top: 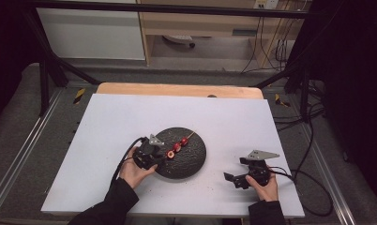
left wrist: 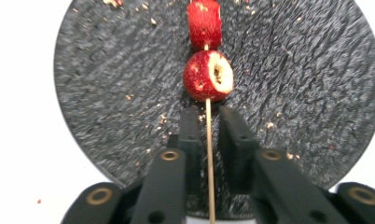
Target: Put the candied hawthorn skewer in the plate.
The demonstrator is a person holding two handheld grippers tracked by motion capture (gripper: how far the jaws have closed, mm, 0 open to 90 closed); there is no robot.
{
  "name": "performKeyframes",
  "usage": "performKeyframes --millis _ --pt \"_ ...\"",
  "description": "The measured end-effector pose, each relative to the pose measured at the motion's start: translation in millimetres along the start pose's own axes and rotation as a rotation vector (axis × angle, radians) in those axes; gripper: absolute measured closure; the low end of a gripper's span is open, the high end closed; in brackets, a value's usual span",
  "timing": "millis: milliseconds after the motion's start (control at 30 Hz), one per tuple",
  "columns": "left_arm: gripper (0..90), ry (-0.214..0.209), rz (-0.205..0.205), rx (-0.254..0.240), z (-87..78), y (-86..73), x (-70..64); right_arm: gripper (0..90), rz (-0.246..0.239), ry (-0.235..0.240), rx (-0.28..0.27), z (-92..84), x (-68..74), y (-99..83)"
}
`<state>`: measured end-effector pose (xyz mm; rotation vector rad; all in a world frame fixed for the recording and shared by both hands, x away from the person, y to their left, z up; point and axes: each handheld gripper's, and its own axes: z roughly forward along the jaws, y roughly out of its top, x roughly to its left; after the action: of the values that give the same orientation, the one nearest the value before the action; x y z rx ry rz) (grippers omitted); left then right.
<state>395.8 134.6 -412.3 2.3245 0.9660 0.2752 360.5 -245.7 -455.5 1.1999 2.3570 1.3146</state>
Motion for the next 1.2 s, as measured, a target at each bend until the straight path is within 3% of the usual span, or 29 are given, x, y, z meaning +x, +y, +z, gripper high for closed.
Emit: performKeyframes --millis 133,300,633,900,1200 --pt "63.1 -0.006 0.025 -0.028 -11.6 -4.9 4.5 0.6 0.002 0.001 -0.003 -1.0 -0.3 0.4" --pt "40.9 0.009 0.043 -0.060 -25.0 -13.5 11.1 0.5 0.000 0.002 -0.003 -0.9 -0.2 0.3" --pt "13.0 0.016 0.018 -0.096 -47.0 -43.6 31.1 0.6 0.000 -0.002 0.004 -1.2 0.0 0.0" --pt "6.3 0.031 -0.040 -0.158 -57.1 -73.9 46.1 0.6 -0.004 -0.010 0.007 -1.4 -0.3 -0.4" --pt "5.2 0.041 -0.062 -0.206 -56.7 -106.9 54.6 0.6 -0.004 -0.007 0.019 -1.6 -0.3 -1.8"
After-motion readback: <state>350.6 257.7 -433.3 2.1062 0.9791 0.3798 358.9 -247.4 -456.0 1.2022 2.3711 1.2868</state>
